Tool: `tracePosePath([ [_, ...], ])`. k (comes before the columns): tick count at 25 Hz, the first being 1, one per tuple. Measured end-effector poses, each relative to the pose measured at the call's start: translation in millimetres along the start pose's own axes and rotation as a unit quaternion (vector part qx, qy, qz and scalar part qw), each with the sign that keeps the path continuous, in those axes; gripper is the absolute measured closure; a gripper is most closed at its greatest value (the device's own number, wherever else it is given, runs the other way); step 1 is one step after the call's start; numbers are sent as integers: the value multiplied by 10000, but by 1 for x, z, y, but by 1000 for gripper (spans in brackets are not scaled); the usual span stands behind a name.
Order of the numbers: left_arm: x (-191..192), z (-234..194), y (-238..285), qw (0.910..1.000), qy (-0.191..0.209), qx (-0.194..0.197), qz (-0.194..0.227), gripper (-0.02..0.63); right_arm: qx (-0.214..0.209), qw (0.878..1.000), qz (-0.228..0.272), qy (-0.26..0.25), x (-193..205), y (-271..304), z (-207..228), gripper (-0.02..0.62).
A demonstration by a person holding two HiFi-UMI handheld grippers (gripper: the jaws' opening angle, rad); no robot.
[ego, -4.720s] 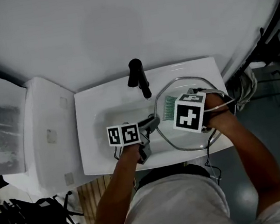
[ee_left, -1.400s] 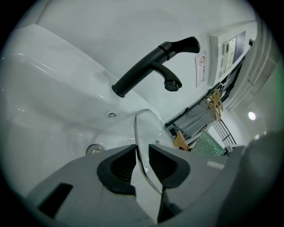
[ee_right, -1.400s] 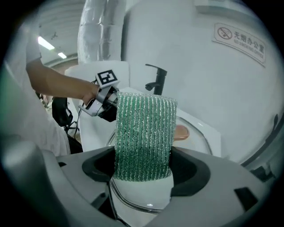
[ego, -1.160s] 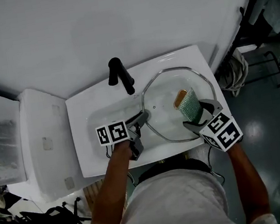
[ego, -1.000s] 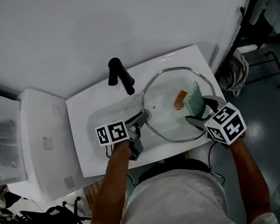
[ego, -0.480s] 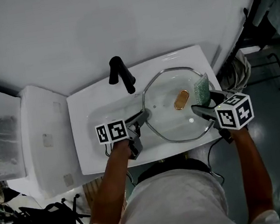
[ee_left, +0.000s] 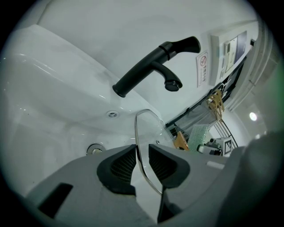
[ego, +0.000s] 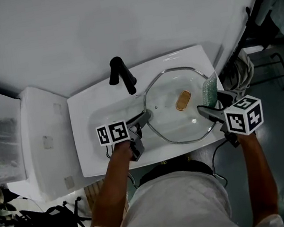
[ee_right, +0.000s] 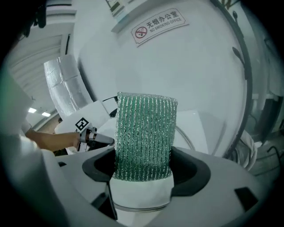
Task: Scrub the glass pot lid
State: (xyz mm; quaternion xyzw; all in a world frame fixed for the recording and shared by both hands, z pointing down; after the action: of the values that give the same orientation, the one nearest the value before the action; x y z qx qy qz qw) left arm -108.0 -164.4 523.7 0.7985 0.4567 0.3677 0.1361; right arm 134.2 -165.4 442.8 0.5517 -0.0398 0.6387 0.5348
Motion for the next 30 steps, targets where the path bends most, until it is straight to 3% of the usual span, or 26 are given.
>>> tracePosePath([
  [7, 0, 0, 0, 10000, 16, -4, 14, 505, 363, 9924, -483, -1071, 8, 4, -36, 247],
  [17, 0, 0, 0, 10000, 20, 2, 17, 506, 642, 9622, -1226, -2345, 29, 29, -89, 247],
  [25, -1, 1, -1, 10000, 10, -2, 27, 506, 728, 9358, -1801, -2941, 53, 54, -114, 247],
  [30, -1, 1, -1, 10000, 19, -11, 31, 506, 784, 9254, -2046, -3094, 66, 63, -118, 247],
])
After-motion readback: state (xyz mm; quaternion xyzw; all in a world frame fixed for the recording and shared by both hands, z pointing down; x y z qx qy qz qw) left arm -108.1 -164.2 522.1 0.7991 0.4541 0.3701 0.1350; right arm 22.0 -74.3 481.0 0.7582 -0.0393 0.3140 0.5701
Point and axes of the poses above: the fingertips, and each gripper's own axes: y forward along the fingers, z to its right, x out of its underside, the point moved 2 cm from there along -y, backward along the fingers, and after that the axes turned 7 degrees about -x, right-handed, at the moved point
